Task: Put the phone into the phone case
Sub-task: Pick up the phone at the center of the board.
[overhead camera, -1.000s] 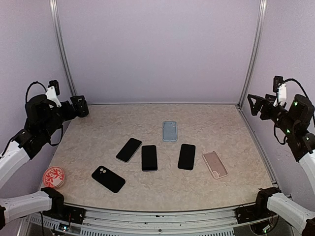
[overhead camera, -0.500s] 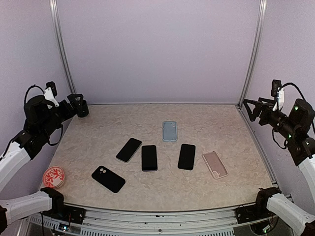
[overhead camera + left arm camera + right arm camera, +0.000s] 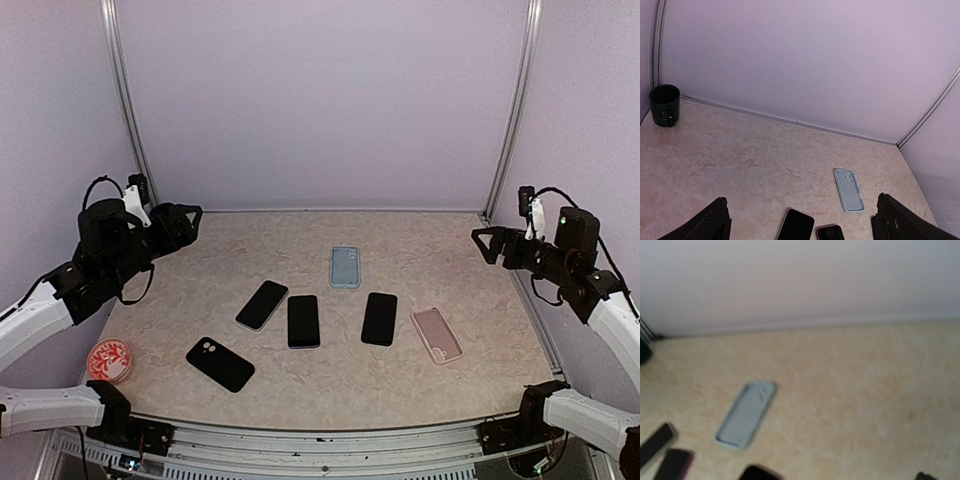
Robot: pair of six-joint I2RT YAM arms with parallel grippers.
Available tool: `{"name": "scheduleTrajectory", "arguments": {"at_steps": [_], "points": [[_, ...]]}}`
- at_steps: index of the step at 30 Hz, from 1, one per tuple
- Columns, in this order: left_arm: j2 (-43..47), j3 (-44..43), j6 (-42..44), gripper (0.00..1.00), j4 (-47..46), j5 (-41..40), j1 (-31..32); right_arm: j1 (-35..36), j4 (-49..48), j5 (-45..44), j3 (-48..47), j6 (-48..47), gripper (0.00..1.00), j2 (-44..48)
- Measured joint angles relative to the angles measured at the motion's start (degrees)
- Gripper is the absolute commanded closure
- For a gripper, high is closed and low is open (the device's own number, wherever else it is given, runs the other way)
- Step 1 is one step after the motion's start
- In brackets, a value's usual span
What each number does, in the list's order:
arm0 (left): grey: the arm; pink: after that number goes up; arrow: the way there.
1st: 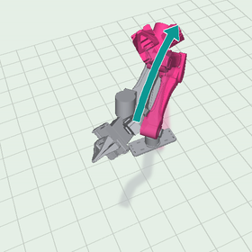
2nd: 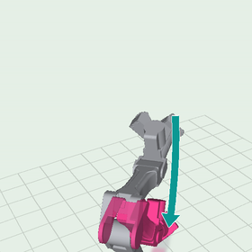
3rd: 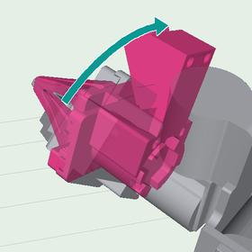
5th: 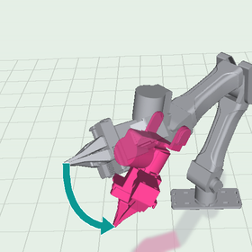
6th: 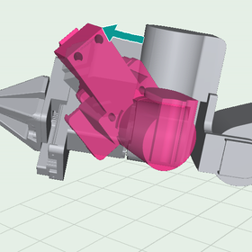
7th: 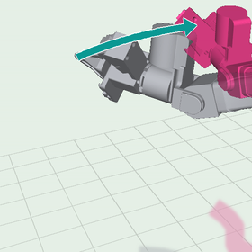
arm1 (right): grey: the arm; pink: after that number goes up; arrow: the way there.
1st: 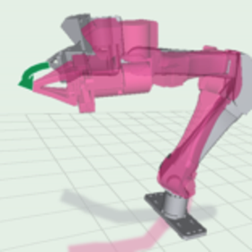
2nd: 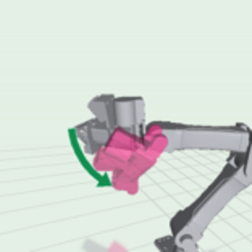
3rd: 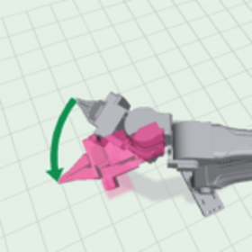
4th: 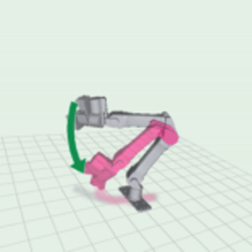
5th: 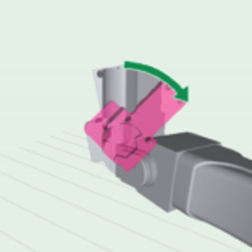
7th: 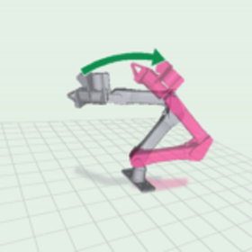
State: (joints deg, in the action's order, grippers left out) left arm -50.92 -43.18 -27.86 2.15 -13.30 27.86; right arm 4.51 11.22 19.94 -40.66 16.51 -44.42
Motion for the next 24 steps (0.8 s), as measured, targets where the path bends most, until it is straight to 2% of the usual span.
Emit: {"name": "scheduleTrajectory", "arguments": {"at_steps": [5,15,24], "points": [[-3.78,-0.17,-0.02,0.01,0.02,-3.41,3.8,5.46,1.49,-4.92,0.02,0.15,0.01,-5.49],[-12.39,-3.08,0.0,0.01,0.44,-6.47,8.46,18.69,5.6,-22.58,-2.93,1.03,0.01,-21.68],[-13.92,-3.82,0.26,0.01,0.5,-7.17,10.01,25.53,5.73,-28.59,-6.47,1.95,0.01,-29.99]]}}
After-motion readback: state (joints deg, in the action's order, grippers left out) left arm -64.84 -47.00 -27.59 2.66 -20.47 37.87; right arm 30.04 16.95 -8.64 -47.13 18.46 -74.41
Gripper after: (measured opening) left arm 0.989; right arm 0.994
